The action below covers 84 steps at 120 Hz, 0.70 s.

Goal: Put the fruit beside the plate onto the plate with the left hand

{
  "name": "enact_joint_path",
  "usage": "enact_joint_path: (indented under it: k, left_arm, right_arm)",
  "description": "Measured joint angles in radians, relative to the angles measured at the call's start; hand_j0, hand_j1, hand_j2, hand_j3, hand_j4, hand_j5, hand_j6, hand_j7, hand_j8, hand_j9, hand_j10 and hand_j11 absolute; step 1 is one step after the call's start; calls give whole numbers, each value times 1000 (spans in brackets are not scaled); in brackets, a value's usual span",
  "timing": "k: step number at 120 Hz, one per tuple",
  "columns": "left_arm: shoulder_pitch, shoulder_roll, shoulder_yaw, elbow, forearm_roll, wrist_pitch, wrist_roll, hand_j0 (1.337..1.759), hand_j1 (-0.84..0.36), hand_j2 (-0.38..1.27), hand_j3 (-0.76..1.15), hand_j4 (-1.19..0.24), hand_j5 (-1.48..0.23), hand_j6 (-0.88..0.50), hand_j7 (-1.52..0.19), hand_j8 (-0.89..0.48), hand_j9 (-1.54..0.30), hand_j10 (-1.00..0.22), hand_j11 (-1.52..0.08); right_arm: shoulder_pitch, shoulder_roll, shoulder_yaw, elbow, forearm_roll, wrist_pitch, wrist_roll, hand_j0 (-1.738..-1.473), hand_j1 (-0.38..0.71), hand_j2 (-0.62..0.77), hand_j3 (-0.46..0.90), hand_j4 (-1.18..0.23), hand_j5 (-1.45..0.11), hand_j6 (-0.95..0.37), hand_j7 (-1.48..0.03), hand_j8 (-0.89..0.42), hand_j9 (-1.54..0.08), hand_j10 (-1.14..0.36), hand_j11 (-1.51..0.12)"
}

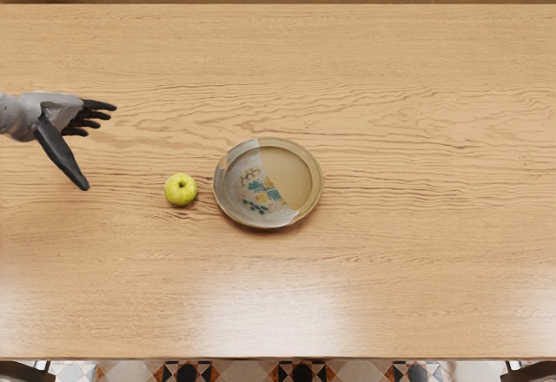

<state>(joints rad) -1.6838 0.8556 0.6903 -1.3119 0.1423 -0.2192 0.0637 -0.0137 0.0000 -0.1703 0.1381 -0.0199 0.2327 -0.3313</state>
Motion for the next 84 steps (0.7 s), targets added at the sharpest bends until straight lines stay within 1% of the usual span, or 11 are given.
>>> enact_joint_path:
  k: [8, 12, 18, 25, 31, 38, 55, 68, 79, 84]
  left_arm:
    - [-48, -23, 127, -27, -48, 123, -48, 1658, 336, 2, 0, -12, -14, -12, -14, -12, -14, -12, -14]
    - [-64, -54, 177, -43, -72, 164, -65, 1658, 336, 3, 0, -12, -14, -12, -14, -12, -14, -12, -14]
    - [-81, -85, 237, -64, -98, 206, -83, 1658, 336, 3, 0, -12, -15, -13, -15, -12, -15, -12, -15]
    - [-83, -115, 281, -88, -132, 238, -95, 1658, 336, 3, 0, -12, -15, -13, -15, -13, -15, -12, -15]
    - [-92, -136, 309, -106, -160, 268, -101, 1658, 335, 3, 0, -13, -16, -13, -16, -13, -16, -13, -15]
    - [-133, -140, 331, -133, -180, 290, -106, 1658, 335, 3, 0, -13, -16, -13, -16, -13, -16, -13, -16]
    - [-182, -267, 354, -174, -210, 315, -110, 1658, 334, 3, 0, -13, -16, -13, -16, -13, -16, -13, -16]
    - [-190, -347, 359, -183, -243, 362, -110, 1658, 333, 3, 0, -13, -17, -14, -17, -14, -17, -13, -17]
    - [-189, -457, 360, -185, -289, 447, -110, 1658, 333, 3, 0, -14, -18, -14, -18, -14, -18, -14, -18]
    - [-186, -488, 361, -186, -308, 483, -110, 1658, 333, 3, 0, -14, -18, -14, -18, -14, -18, -14, -18]
  right_arm:
    - [0, 0, 0, 0, 0, 0, 0, -1658, -349, 0, 0, 0, 0, 0, 0, 0, 0, 0, 0]
    - [0, 0, 0, 0, 0, 0, 0, -1658, -349, 0, 0, 0, 0, 0, 0, 0, 0, 0, 0]
    - [0, 0, 0, 0, 0, 0, 0, -1658, -349, 0, 0, 0, 0, 0, 0, 0, 0, 0, 0]
    - [0, 0, 0, 0, 0, 0, 0, -1658, -349, 0, 0, 0, 0, 0, 0, 0, 0, 0, 0]
    - [0, 0, 0, 0, 0, 0, 0, -1658, -349, 0, 0, 0, 0, 0, 0, 0, 0, 0, 0]
    - [0, 0, 0, 0, 0, 0, 0, -1658, -349, 0, 0, 0, 0, 0, 0, 0, 0, 0, 0]
    - [0, 0, 0, 0, 0, 0, 0, -1658, -349, 0, 0, 0, 0, 0, 0, 0, 0, 0, 0]
    - [0, 0, 0, 0, 0, 0, 0, -1658, -349, 0, 0, 0, 0, 0, 0, 0, 0, 0, 0]
    - [0, 0, 0, 0, 0, 0, 0, -1658, -349, 0, 0, 0, 0, 0, 0, 0, 0, 0, 0]
    - [0, 0, 0, 0, 0, 0, 0, -1658, -349, 0, 0, 0, 0, 0, 0, 0, 0, 0, 0]
